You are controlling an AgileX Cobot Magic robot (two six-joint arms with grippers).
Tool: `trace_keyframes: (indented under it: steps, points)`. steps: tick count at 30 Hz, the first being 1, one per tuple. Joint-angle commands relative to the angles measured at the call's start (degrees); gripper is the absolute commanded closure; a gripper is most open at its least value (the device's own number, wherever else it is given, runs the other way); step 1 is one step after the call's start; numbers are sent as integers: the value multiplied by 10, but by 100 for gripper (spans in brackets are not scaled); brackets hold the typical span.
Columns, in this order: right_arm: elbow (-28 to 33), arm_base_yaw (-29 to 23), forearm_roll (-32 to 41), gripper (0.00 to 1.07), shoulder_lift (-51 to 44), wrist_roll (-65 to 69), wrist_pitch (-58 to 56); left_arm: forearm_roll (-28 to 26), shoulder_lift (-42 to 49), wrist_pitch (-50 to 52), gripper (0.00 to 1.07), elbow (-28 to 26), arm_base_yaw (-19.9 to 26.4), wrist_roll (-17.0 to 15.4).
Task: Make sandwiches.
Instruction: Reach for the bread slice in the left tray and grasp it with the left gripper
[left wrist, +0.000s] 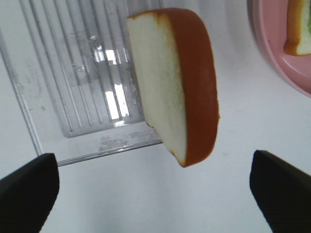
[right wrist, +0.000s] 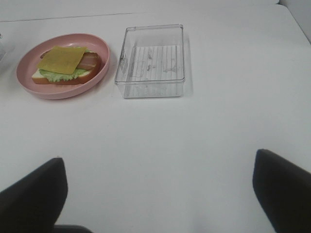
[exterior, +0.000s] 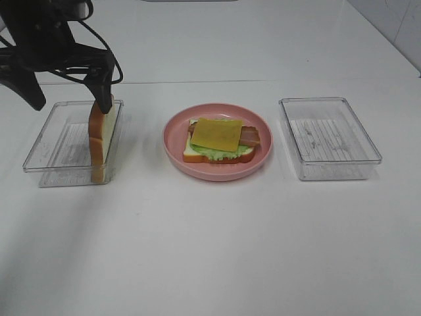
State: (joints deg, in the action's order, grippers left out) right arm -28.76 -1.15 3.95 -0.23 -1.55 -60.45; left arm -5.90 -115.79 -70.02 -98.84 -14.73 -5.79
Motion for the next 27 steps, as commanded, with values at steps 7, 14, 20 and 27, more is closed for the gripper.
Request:
trace_keyframes:
  steps: [7, 14, 20, 27]
  points:
    - [1, 1, 4, 9, -14, -7, 3, -37, -30, 9, 5, 2, -1, 19]
    - [1, 1, 4, 9, -14, -7, 3, -22, -78, 29, 6, -24, -1, 20]
    - [1, 1, 5, 9, -14, -7, 3, -14, -93, 18, 8, -32, -1, 20]
    - [1, 1, 5, 9, -14, -7, 3, 1, -95, 3, 34, -32, -1, 26]
